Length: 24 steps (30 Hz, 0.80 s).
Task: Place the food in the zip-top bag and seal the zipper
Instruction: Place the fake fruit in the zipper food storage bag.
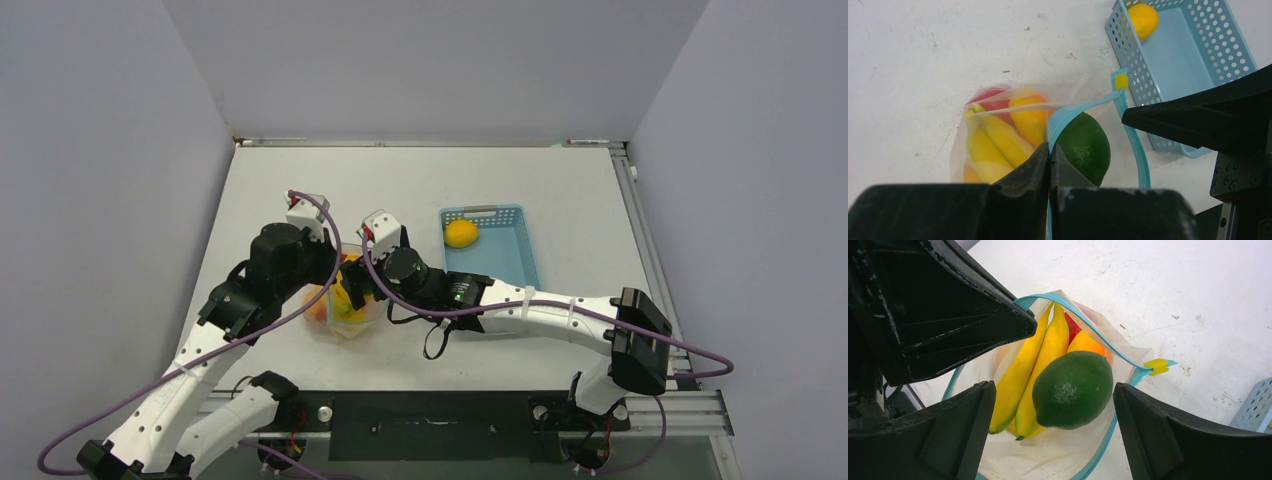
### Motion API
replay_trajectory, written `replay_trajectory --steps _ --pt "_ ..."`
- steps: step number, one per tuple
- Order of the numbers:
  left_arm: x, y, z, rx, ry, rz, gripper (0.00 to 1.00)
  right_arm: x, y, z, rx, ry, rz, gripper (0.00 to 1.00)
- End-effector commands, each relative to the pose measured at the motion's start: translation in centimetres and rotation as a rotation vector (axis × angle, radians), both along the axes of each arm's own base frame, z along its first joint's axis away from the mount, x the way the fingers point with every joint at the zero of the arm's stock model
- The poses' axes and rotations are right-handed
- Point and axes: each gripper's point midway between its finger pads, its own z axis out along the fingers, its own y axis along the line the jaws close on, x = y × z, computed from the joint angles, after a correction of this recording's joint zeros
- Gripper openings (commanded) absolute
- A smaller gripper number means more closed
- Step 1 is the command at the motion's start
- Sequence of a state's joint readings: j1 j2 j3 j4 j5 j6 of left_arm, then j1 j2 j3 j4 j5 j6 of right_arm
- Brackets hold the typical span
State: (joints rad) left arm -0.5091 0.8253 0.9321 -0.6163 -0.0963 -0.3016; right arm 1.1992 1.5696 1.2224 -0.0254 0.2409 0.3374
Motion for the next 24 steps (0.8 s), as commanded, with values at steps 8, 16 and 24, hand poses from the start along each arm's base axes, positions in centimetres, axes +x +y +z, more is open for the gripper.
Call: replay_trajectory --steps 8,16,24 --pt "0.4 -0.2 1.7 -0.018 -0.053 -0.008 0.00 -0.2 -0.5 5.4 0.153 -0.033 -0.015 0.91" --pt "0.5 -0.1 1.6 -0.015 -0.051 -0.004 0.00 -0.3 -4.0 6.7 0.160 -0.031 -0.089 0.89" --pt "0.5 -0.1 1.4 -0.007 -0.043 -0.006 0.00 2.1 -9.2 6.4 0.135 -0.015 -0.236 0.87"
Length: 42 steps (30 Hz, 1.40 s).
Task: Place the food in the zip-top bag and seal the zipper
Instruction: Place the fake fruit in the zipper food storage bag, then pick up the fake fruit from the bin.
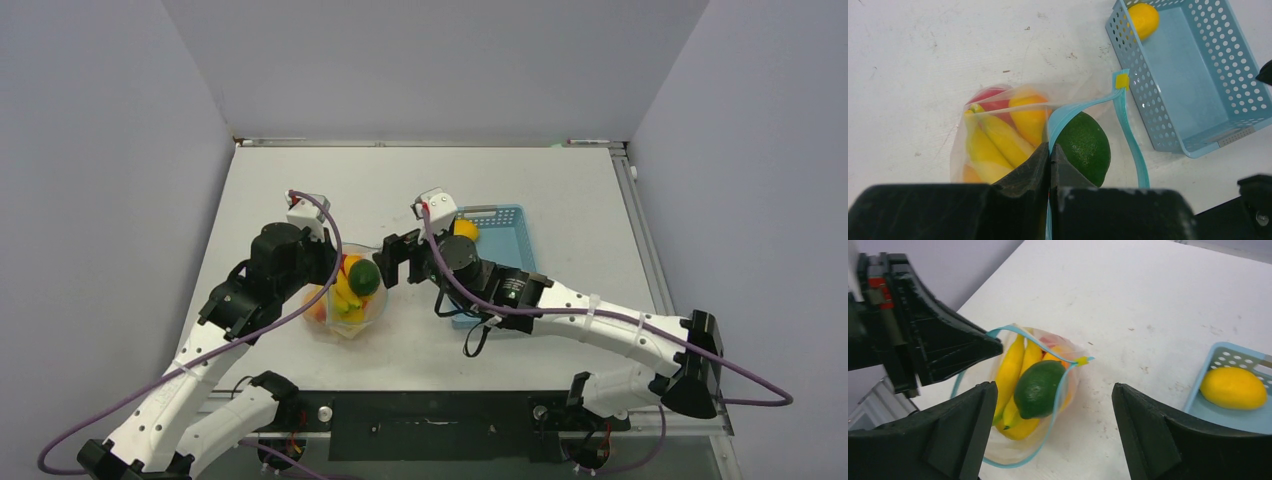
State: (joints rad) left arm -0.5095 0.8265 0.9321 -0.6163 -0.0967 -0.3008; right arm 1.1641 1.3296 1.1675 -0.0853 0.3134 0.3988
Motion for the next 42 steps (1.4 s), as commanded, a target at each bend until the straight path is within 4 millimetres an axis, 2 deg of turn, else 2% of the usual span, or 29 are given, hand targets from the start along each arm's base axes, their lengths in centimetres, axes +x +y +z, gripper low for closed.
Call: replay_trajectory --steps 1,9,14,23,31,35,42 --pt "0.5 -0.1 1.4 -0.009 -0.044 -0.007 0.00 2.1 -4.0 -0.5 -0.011 0.024 -0.128 0.87" --pt "0.5 -0.2 1.4 -0.011 -0.042 -0.011 0.00 5.3 -9.7 -3.0 -0.084 0.071 -0.294 0.86" --pt "0.5 -0.2 1.4 -0.010 -0.041 -0.011 0.00 7.2 -12.2 -4.8 -0.128 0.101 -0.378 0.86" --pt "0.5 -0.3 1.2 -0.006 -0.033 -0.015 0.00 10.9 -16.0 -9.7 -0.176 0.190 -0.479 0.87" --pt "0.6 -0.3 1.1 -0.004 -0.030 -0.013 0.00 14.0 -17.3 -13.4 -0.180 0.255 -0.506 0.87" --pt "0.6 -0.3 1.1 -0.004 -0.032 -0.012 0.00 15.0 -17.2 -15.3 -0.176 0.295 -0.498 0.87" --pt "0.6 -0.3 1.1 -0.003 -0.030 -0.015 0.00 16.8 -16.3 -17.2 -0.176 0.339 -0.470 0.89"
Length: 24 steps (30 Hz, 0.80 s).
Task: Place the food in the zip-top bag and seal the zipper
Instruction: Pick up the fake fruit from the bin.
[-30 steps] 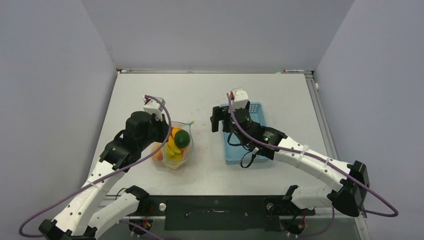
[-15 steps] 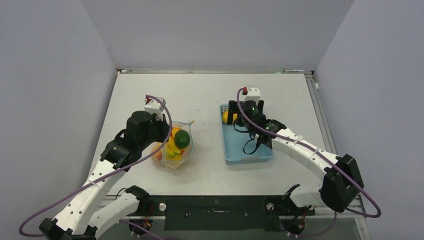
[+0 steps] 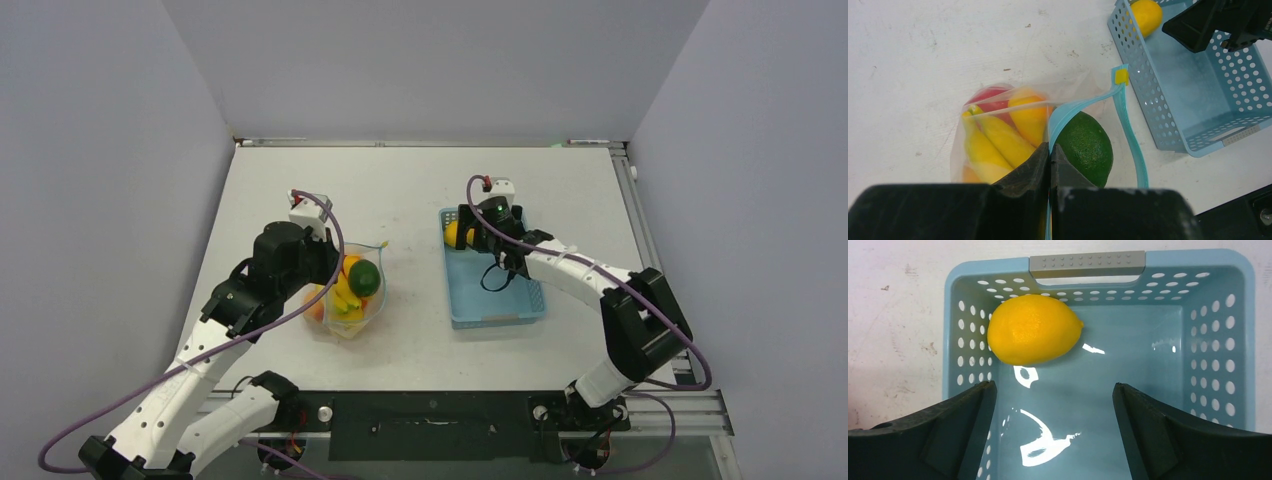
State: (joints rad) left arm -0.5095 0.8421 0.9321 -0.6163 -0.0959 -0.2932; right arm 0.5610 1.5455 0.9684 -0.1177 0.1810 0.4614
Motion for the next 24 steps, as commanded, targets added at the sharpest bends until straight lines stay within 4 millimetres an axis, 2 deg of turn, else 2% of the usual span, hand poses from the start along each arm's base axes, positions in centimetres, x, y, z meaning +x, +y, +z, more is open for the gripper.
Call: replay_trajectory --steps 1,12,24 --pt "0.4 -0.3 1.4 -0.016 -0.040 -0.011 0.00 2.4 1.8 1.3 0.074 -0.042 0.025 0.90" --pt "0.4 -0.4 1.4 -0.018 -0.038 -0.018 0.00 4.9 2.8 -1.1 0.082 -0.005 0.025 0.95" --pt "0.5 -0.5 1.2 -0.015 -0.030 -0.020 0.00 5.9 3.0 -3.5 0.079 0.040 0.021 0.92"
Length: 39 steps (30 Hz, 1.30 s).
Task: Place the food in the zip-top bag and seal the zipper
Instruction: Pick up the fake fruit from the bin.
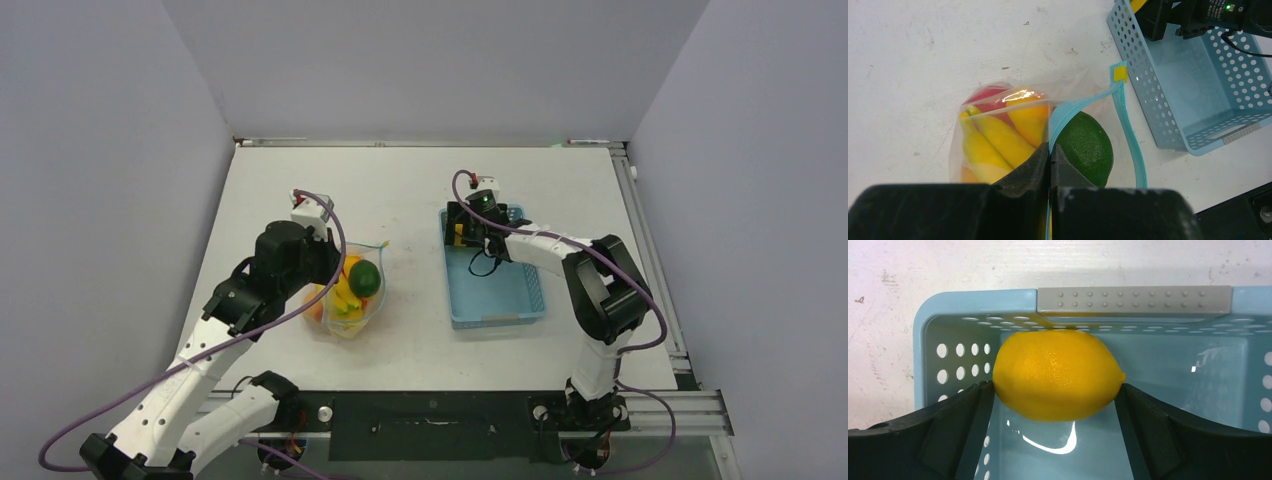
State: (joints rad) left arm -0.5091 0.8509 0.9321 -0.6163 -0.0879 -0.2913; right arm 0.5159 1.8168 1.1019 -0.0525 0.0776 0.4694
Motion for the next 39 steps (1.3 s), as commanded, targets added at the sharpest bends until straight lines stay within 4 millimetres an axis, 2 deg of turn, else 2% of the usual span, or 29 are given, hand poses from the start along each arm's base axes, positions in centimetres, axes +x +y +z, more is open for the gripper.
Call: replay_trajectory --steps 1,7,15,18,26,30,36,39 --pt "0.4 -0.3 1.3 -0.016 -0.037 -0.014 0.00 2.0 0.8 1.6 0.051 -0.055 -0.008 0.92" --pt "0.5 -0.3 1.2 -0.012 -0.034 -0.012 0.00 1.9 0.8 1.6 0.055 -0.051 0.002 0.80" --pt "0.5 -0.4 1.2 -0.012 -0.030 -0.014 0.00 2.0 0.5 3.1 0.067 -0.096 -0.004 0.54" --pt "0.5 -0.4 1.2 -0.013 -0.032 -0.013 0.00 1.7 0.3 3.8 0.071 -0.106 -0.007 0.48" --pt "0.4 -0.4 1.4 -0.017 -0.037 -0.015 0.00 0.0 -0.7 6.5 0.087 -0.153 -0.012 0.43" --pt "0.4 -0.3 1.5 -0.019 -0.041 -0.015 0.00 -1.8 -0.7 7.9 0.087 -0.152 0.012 0.43" --pt "0.3 -0.3 1.6 -0.020 -0.045 -0.014 0.00 -4.7 0.7 12.2 0.104 -0.228 0.089 0.42" --pt "0.3 -0.3 1.7 -0.023 -0.049 -0.012 0.00 -6.5 2.0 14.6 0.118 -0.272 0.151 0.42"
